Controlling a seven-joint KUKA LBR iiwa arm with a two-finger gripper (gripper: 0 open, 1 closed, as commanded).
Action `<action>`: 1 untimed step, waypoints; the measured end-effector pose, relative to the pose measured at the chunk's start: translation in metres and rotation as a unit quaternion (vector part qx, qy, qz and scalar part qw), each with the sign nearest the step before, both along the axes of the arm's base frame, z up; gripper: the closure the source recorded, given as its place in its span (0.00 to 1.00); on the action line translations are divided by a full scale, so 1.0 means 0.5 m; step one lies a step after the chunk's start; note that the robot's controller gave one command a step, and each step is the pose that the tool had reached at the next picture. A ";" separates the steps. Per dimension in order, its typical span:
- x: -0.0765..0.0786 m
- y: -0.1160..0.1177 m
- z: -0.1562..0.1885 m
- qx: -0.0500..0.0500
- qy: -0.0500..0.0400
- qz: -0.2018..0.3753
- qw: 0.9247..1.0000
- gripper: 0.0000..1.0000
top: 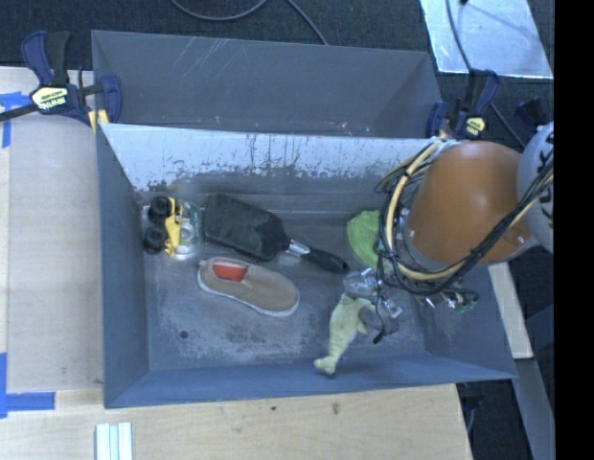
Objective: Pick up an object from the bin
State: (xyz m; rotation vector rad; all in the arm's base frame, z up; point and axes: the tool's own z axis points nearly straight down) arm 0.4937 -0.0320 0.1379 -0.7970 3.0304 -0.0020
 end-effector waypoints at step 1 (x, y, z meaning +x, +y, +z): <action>0.002 -0.005 0.025 0.000 0.001 0.003 1.000 1.00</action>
Offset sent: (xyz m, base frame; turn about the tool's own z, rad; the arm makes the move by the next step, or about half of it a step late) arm -0.0105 0.0283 -0.0260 -0.3235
